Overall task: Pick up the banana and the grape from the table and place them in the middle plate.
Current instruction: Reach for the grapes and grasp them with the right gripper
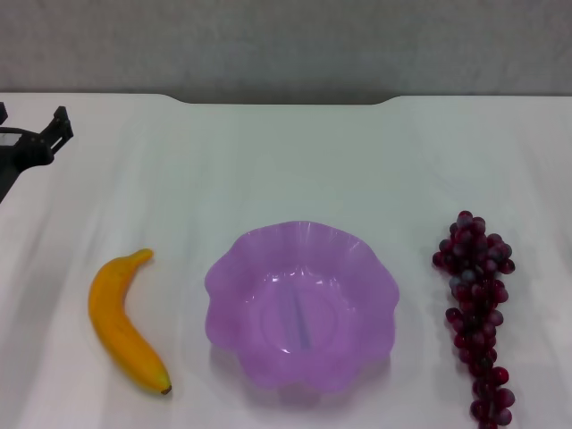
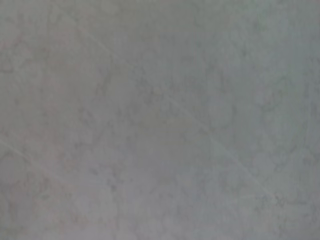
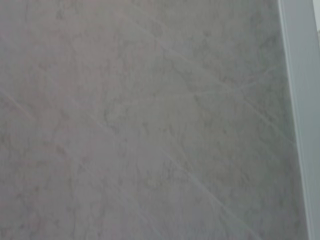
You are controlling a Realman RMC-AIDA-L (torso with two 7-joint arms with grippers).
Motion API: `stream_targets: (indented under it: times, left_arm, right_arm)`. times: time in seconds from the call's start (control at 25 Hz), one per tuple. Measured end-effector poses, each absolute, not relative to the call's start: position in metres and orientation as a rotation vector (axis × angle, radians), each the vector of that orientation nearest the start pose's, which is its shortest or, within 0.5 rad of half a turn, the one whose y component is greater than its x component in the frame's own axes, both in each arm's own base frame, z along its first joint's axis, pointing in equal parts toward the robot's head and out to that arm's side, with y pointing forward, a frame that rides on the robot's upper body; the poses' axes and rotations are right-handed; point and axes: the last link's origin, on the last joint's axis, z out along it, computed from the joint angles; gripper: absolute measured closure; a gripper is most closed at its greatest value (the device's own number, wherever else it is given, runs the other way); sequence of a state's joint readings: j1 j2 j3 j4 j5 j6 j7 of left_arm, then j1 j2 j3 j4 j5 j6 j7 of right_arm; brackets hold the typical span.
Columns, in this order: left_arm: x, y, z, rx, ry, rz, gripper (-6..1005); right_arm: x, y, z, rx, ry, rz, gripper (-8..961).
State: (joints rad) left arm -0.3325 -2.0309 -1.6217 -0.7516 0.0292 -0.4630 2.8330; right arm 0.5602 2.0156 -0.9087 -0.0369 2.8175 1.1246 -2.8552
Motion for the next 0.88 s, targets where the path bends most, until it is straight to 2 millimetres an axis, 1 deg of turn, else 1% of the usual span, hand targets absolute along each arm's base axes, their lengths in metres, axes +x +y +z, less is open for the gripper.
stream_targets:
  times: [0.36, 0.52, 0.6, 0.72, 0.88]
  left_arm:
    - [-0.302, 0.400, 0.048, -1.611, -0.617, -0.546, 119]
    - [-0.304, 0.400, 0.046, -1.613, -0.624, -0.539, 119]
    - [-0.305, 0.399, 0.045, -1.614, -0.627, -0.535, 119]
    - [-0.308, 0.397, 0.044, -1.614, -0.634, -0.527, 119]
    - [-0.311, 0.396, 0.043, -1.615, -0.642, -0.518, 119]
  right_arm:
    - [0.349, 0.372, 0.060, -1.385, 0.571, 0.707, 74]
    - [0.348, 0.373, 0.055, -1.402, 0.641, 0.756, 73]
    - [0.347, 0.377, 0.048, -1.454, 0.698, 0.774, 73]
    - [0.342, 0.383, 0.042, -1.537, 0.738, 0.785, 73]
    - [0.327, 0.397, 0.036, -1.708, 0.743, 0.756, 73]
